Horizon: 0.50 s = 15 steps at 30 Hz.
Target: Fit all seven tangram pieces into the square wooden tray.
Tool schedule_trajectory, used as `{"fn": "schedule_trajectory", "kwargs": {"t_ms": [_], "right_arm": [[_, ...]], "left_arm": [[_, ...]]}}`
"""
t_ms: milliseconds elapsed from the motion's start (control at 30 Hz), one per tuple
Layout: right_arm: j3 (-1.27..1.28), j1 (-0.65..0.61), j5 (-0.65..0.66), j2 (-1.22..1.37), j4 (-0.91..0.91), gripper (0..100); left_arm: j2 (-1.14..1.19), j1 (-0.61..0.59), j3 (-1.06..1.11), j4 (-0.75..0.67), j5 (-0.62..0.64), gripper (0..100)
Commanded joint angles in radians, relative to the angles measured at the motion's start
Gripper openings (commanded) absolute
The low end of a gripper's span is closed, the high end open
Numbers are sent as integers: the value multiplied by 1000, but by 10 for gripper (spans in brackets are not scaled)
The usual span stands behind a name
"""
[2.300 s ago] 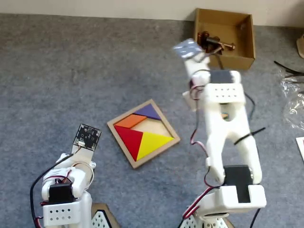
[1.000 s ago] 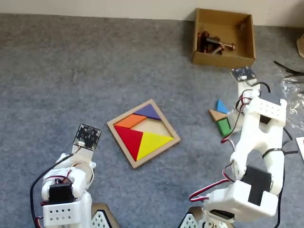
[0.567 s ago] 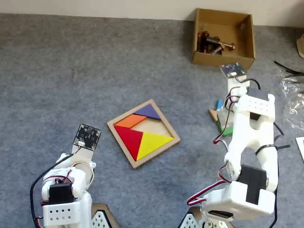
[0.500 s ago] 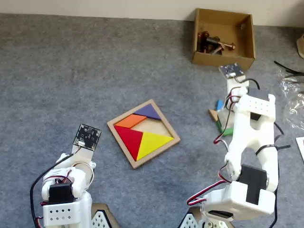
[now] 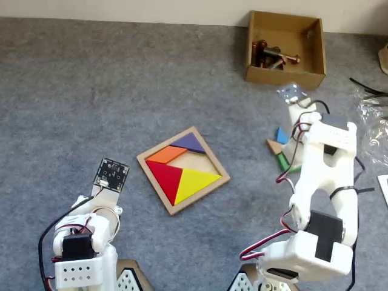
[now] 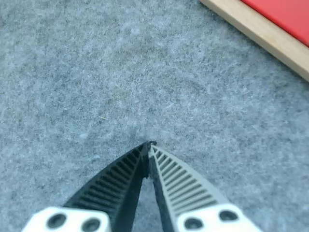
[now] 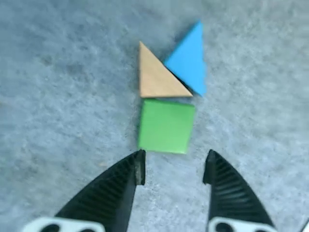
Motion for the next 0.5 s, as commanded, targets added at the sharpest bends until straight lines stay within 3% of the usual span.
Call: {"fn": "schedule_trajectory", "kwargs": {"t_ms": [0,333,467], "right_arm": [[-18,33,11,-50,-10,210],[-10,104,9,-56,-225,210],[-8,102,6,-56,-216,210]], "left_arm": [[-8,-4,21,8,11,14],[-8,-4,21,8,11,14],[-8,-4,21,8,11,14]]}}
